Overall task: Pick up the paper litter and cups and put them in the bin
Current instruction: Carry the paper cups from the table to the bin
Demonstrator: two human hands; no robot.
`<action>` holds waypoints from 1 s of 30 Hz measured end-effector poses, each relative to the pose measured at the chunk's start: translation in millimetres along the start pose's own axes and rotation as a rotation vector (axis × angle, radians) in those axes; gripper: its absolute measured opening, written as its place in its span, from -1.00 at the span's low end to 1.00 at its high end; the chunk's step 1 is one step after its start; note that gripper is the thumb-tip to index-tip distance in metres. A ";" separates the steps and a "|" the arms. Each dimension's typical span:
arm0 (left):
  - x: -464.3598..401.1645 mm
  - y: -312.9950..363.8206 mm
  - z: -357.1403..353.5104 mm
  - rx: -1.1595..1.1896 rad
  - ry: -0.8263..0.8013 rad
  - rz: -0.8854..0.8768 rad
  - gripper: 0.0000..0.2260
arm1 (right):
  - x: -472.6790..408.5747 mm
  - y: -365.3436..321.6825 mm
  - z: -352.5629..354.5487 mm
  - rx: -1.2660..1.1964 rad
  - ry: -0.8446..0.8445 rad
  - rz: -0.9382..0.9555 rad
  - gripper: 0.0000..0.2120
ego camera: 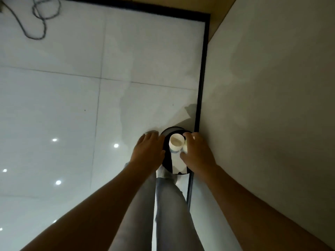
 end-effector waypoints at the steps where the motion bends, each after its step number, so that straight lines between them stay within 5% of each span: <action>1: 23.1 -0.9 16.6 -0.004 0.031 0.018 -0.56 | 16.2 -18.5 14.5 0.034 0.009 0.039 -0.45; 7: 165.8 -35.5 107.6 0.009 0.172 0.227 -0.58 | 119.1 -156.8 78.6 0.299 0.032 0.321 -0.50; 13: 324.1 -111.2 144.8 0.122 0.319 0.484 -0.61 | 216.3 -313.4 64.9 0.519 -0.018 0.569 -0.49; 30: 768.5 -421.2 15.7 0.500 0.563 1.158 -0.61 | 465.2 -699.9 -238.9 0.932 -0.205 1.170 -0.53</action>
Point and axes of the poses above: each hand's wrist, its own x-axis away from the middle knuckle, its own z-axis out of the back of the hand, y = z × x, the point moved 8 cm from there along -x, towards the middle knuckle, and after that the axes turned 1 degree about z, right-handed, at the moved point
